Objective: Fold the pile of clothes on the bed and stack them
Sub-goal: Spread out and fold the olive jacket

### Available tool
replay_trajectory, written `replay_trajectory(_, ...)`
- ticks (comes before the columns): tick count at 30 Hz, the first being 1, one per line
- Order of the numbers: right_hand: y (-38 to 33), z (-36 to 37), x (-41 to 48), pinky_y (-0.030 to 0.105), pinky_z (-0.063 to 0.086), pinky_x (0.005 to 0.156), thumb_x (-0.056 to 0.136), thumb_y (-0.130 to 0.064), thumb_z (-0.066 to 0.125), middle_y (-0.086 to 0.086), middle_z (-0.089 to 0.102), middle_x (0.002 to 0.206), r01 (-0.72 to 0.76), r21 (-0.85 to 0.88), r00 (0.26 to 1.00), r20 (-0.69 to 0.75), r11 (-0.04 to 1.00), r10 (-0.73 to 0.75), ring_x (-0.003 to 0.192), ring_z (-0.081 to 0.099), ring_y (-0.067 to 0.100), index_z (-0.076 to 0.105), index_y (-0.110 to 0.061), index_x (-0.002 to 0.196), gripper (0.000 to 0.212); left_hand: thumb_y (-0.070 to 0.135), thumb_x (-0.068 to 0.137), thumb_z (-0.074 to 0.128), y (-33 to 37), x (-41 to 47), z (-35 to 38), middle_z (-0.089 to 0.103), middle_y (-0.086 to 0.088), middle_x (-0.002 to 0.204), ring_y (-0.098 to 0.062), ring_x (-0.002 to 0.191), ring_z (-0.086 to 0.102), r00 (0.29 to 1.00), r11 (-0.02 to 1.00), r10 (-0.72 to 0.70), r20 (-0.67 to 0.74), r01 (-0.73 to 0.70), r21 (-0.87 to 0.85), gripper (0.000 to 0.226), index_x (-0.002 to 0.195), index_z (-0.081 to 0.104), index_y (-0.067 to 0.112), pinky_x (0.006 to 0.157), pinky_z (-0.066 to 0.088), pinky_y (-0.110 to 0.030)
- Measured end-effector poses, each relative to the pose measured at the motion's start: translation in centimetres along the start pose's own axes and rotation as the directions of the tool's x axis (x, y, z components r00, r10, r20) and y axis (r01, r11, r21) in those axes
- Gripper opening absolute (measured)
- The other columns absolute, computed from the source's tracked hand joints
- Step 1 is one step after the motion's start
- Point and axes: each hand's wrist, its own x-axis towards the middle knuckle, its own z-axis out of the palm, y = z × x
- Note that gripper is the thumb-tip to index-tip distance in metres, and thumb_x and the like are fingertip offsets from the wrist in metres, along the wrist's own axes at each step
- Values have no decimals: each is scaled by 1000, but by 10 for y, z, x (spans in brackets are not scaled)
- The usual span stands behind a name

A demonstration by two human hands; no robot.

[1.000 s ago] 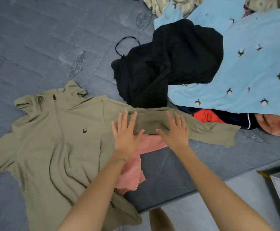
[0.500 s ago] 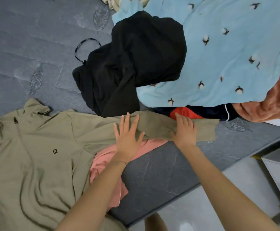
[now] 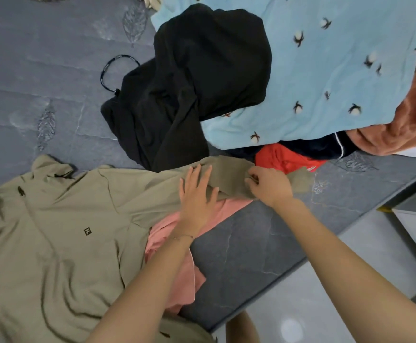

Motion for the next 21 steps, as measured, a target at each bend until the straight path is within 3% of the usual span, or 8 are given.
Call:
replay_trajectory(2,-31,5,-4,32,34,63,94,-27,56,10,62,89,23,147,1000,-8,989,-22,87,59,27,49,-21,78,18,28,100,50,-8,-7,-8,34,-3,154,-21,149,13,999,998,-5,-48,2,-64,50,147,37,19,121,3,-42)
replay_trajectory(5,-85,15,-11,32,31,58,95,-26,56,-2,46,65,38,322,999,-4,946,-39,66,47,16,39,-19,66,34,22,99,53,-32,-23,-31,49,-10,142,-28,144,27,992,986,-45,-122,24,-166,40,137,50,9,118,19,-47)
replay_trajectory(8,-146,35,-20,32,30,62,96,-20,56,1,43,62,1,488,1000,12,873,-7,62,41,16,42,-13,67,34,23,101,50,-68,-44,-63,60,-9,128,-22,126,50,980,884,-166,-109,99,-458,31,125,59,8,109,37,-41)
replay_trajectory(11,-213,63,-28,39,40,74,97,-18,55,20,56,78,-39,583,998,57,812,7,77,52,30,57,5,85,26,31,101,49,-112,-69,-101,65,11,111,2,106,58,980,755,-198,12,160,-636,19,114,61,26,93,44,-18)
replay_trajectory(13,-258,86,-34,38,42,82,96,-16,56,17,60,88,-64,646,996,88,761,9,86,56,28,61,4,96,21,36,98,52,-148,-85,-123,63,20,107,12,100,57,976,693,-194,101,209,-690,14,111,58,37,87,41,-10)
replay_trajectory(16,-324,122,-49,29,42,87,98,-18,54,9,62,101,-108,717,990,138,688,11,94,56,20,61,-3,112,21,40,92,62,-201,-111,-149,60,8,122,-1,114,56,942,597,-254,218,330,-731,45,131,48,23,96,43,-19)
replay_trajectory(19,-381,158,-68,24,37,100,100,-12,46,10,61,125,-104,732,981,186,674,-50,116,55,21,59,-6,127,30,27,86,72,-252,-140,-175,56,12,115,6,103,57,921,526,-342,186,352,-774,54,127,36,25,88,46,-13)
replay_trajectory(21,-412,181,-81,27,38,105,97,4,41,14,60,129,-61,727,970,205,684,-130,120,54,23,58,-5,128,36,20,84,74,-284,-159,-189,58,3,113,-7,103,60,894,539,-423,151,382,-750,56,125,35,21,90,47,-20)
